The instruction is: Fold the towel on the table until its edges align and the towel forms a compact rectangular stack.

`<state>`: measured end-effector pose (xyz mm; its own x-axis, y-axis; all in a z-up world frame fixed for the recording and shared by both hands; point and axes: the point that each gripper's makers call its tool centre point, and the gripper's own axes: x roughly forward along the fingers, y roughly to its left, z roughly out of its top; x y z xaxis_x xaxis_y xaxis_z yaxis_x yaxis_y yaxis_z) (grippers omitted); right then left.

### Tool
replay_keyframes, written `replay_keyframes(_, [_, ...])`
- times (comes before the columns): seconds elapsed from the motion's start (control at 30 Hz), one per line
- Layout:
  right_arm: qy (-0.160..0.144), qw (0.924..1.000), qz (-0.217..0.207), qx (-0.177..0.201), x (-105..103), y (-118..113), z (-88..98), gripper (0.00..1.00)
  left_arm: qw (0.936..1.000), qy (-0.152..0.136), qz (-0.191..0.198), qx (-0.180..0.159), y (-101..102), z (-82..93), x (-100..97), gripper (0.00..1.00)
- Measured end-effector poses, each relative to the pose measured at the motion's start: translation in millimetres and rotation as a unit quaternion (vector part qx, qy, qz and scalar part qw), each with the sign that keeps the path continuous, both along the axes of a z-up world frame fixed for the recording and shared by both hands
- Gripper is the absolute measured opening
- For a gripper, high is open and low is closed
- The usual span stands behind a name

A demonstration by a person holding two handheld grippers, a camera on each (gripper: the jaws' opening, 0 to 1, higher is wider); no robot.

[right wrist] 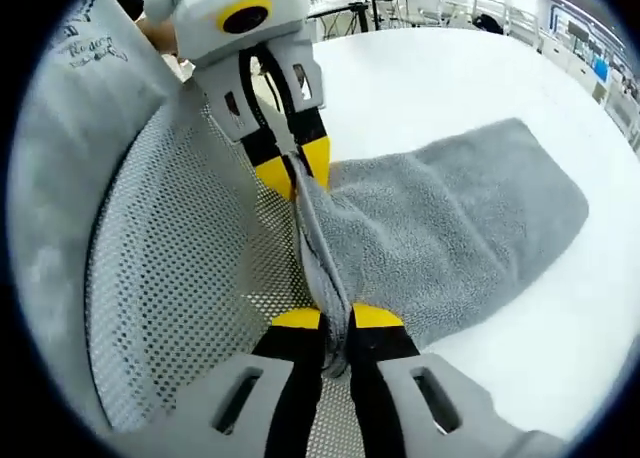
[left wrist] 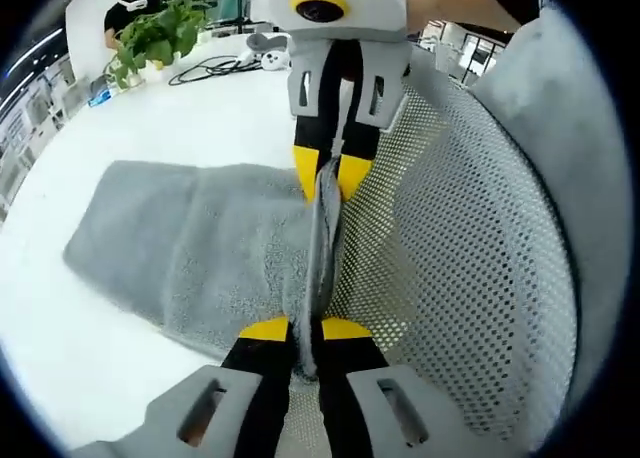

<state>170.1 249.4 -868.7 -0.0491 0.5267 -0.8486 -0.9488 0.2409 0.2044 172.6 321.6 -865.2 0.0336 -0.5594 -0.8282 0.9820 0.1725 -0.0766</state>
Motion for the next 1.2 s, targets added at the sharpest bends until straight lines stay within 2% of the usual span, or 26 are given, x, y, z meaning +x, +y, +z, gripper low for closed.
replay_keyframes(0.17, [0.005,1.0,0.005,0.003,-3.5,0.9,21.1,0.06,0.9999,-0.005,0.004,-0.012,1.0,20.3,-1.3,0.08])
replay_keyframes(0.33, [0.015,0.9998,0.002,0.013,-5.6,1.7,40.0,0.06,0.9993,0.002,0.016,-0.035,1.6,39.0,0.1,0.08])
replay_keyframes(0.43, [-0.001,0.9998,0.016,0.01,-4.7,1.7,53.1,0.06,0.9988,0.003,0.019,-0.045,0.3,48.4,2.1,0.08])
replay_keyframes(0.63, [-0.008,0.9997,0.007,0.022,3.7,2.2,72.6,0.06,0.9978,-0.017,0.026,-0.058,1.0,68.5,12.3,0.08])
replay_keyframes(0.87, [-0.014,0.9988,-0.014,0.046,20.2,5.4,86.6,0.06,0.9964,-0.027,0.037,-0.071,3.6,77.9,29.7,0.08])
replay_keyframes(1.07, [-0.023,0.9983,-0.018,0.051,34.3,7.1,96.0,0.06,0.9961,-0.04,0.034,-0.071,3.7,84.6,46.0,0.08])
replay_keyframes(1.2, [-0.024,0.998,-0.018,0.055,47.4,8.4,101.4,0.06,0.9958,-0.052,0.026,-0.071,4.3,89.4,63.6,0.08])
